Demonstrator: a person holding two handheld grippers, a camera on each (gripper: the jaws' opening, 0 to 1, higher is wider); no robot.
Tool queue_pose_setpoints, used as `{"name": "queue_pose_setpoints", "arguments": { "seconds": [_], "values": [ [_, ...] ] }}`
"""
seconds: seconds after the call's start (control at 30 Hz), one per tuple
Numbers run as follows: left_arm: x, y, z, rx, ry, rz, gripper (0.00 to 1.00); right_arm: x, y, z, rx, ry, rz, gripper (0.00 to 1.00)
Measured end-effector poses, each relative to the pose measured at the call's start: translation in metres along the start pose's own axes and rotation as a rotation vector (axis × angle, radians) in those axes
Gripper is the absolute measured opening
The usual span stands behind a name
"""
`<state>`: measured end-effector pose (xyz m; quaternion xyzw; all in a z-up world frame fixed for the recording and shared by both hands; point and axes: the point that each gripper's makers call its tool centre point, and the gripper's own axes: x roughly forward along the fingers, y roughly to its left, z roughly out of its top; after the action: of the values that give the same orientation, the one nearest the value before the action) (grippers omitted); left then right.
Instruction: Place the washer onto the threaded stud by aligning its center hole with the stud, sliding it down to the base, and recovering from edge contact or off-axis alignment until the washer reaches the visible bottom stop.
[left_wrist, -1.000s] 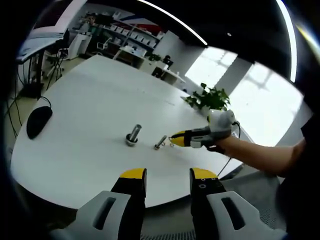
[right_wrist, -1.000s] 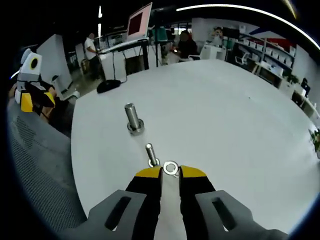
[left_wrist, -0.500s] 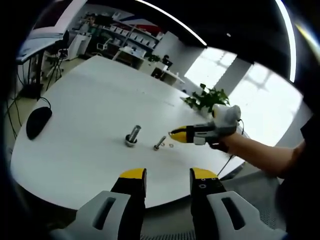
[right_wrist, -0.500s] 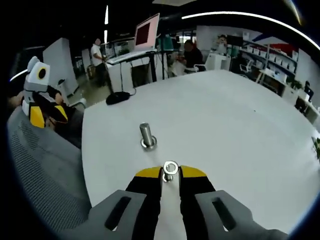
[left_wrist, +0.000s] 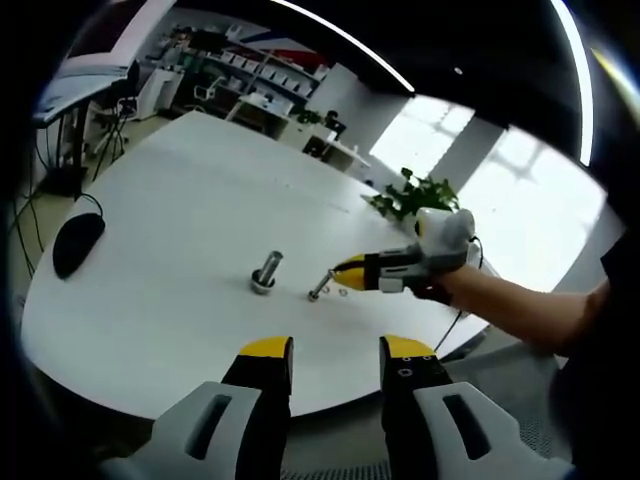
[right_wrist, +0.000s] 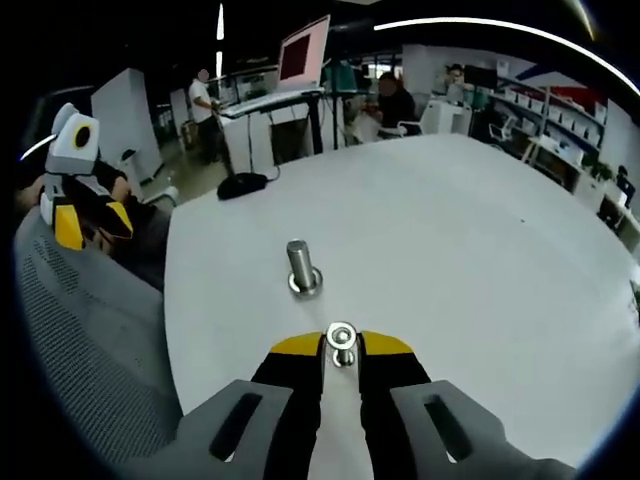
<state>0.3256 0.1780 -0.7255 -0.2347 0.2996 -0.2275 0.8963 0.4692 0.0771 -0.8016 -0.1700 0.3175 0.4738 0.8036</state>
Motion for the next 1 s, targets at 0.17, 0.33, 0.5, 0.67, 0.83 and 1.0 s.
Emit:
{"name": "queue_pose_setpoints", "arguments": {
  "seconds": [0.17, 0.33, 0.5, 0.67, 0.83, 1.0],
  "values": [
    [0.000, 0.000, 0.000, -0.001, -0.001, -0.001, 0.32, 0.001, -0.001, 0.000, 0.003, 0.004, -0.005, 0.14],
    [0.000, -0.001, 0.000, 0.000, 0.001, -0.002, 0.32, 0.004, -0.002, -0.004, 0.001, 0.019, -0.004, 0.14],
    [0.000, -0.001, 0.000, -0.001, 0.001, -0.003, 0.32, 0.008, -0.002, -0.009, -0.001, 0.034, -0.001, 0.14],
    [0.000, 0.000, 0.000, 0.000, 0.002, -0.003, 0.32, 0.014, -0.002, -0.014, -0.001, 0.050, 0.003, 0.14],
    [0.000, 0.000, -0.001, -0.001, 0.003, -0.003, 0.32, 0.020, -0.002, -0.020, -0.013, 0.072, 0.005, 0.14],
    [0.001, -0.001, -0.001, -0.001, 0.004, -0.003, 0.32, 0.026, -0.002, -0.030, -0.011, 0.096, 0.008, 0.14]
  ]
}}
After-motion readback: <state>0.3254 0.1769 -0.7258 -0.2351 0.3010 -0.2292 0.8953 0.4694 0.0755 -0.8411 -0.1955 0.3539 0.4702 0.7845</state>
